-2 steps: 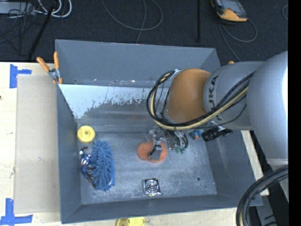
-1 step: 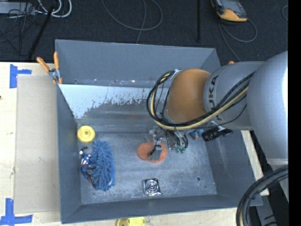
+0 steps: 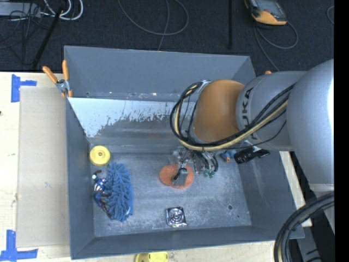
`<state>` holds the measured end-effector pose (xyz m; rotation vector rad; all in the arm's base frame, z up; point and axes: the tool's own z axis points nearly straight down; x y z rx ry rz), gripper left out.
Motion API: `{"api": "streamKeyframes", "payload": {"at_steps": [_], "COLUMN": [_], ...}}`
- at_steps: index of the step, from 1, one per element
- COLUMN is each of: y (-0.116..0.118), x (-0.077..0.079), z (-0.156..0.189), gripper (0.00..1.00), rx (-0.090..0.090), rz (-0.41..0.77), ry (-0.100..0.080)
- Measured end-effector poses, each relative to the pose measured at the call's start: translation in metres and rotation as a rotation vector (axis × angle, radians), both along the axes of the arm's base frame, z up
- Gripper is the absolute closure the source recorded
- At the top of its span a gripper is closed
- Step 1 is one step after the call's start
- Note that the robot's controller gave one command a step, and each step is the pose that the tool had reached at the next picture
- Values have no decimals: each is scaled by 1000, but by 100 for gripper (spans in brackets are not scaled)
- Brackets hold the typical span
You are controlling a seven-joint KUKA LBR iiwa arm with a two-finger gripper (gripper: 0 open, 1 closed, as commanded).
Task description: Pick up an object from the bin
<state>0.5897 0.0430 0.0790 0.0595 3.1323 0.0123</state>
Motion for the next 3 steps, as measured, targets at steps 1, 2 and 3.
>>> {"api": "streamKeyframes", "payload": {"at_steps": [1, 2, 3], "y": [0, 0, 0], "x": [0, 0, 0], "z": [0, 0, 0], "gripper": [100, 100, 100], "rx": [0, 0, 0], "rz": [1, 1, 2], "ry": [0, 0, 0]}}
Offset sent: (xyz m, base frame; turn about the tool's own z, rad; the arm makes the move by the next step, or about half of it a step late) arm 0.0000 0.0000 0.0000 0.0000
